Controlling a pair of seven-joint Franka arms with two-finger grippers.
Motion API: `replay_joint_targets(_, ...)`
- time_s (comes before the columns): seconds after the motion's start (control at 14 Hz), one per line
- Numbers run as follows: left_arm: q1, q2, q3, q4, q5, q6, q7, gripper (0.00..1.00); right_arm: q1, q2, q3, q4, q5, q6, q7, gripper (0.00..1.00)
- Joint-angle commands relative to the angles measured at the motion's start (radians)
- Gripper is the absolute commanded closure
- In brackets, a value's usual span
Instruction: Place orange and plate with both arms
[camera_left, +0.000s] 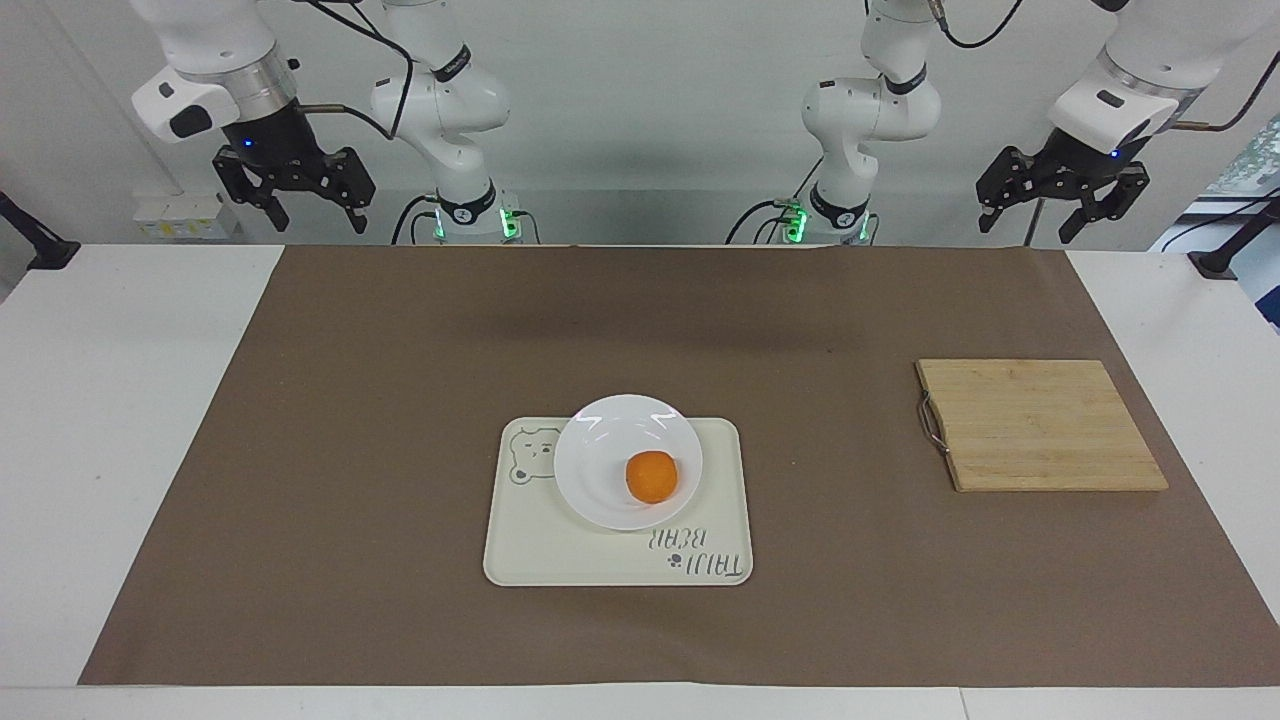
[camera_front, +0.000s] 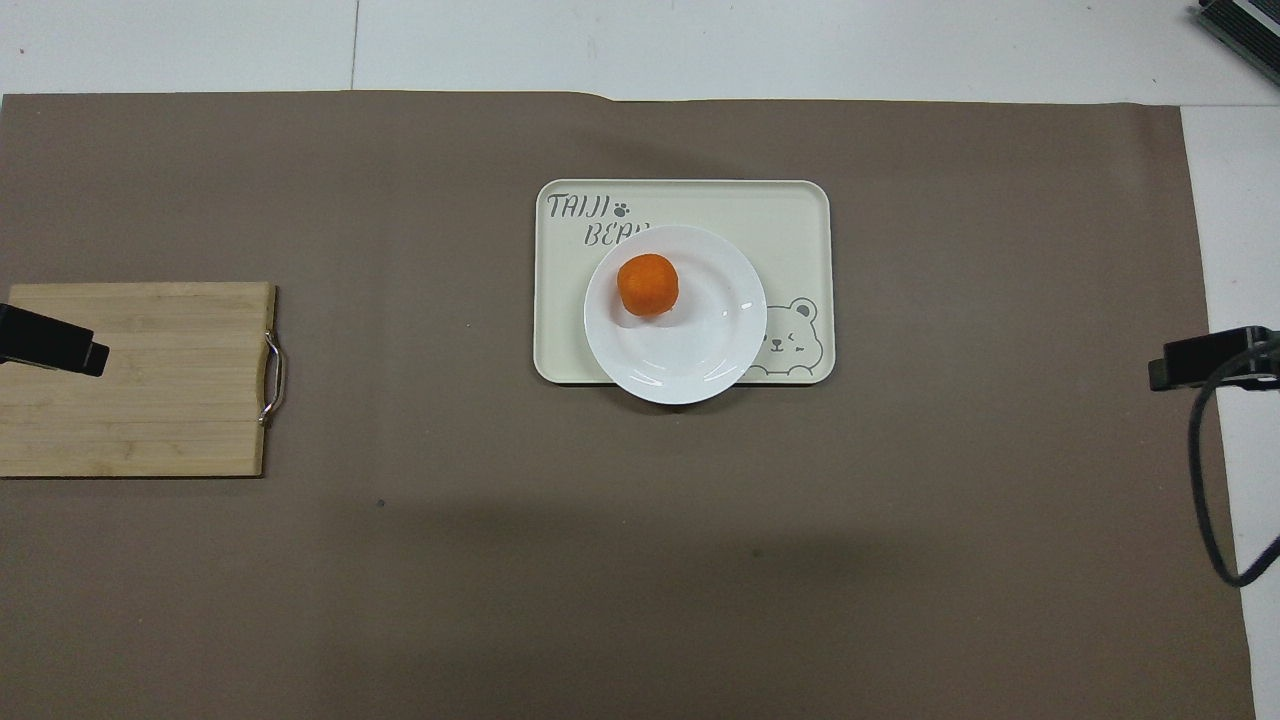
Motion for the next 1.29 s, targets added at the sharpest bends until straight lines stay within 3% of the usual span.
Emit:
replay_joint_targets(0.0, 0.014, -0.004, -0.008, 0.008, -0.009, -0.020, 0.013, 0.00, -0.014, -0.022, 0.005, -0.006, -0.016, -0.009, 0.007, 0.00)
replay_joint_targets(0.5, 0.014, -0.004, -0.008, 0.008, -0.009, -0.017, 0.011, 0.00, -0.018, -0.025, 0.003, -0.075, -0.013, 0.053, -0.048, 0.00)
replay_joint_targets(1.21, 0.014, -0.006, -0.008, 0.005, -0.009, -0.012, 0.013, 0.00, -0.018, -0.042, 0.002, -0.098, -0.056, 0.045, -0.051, 0.00)
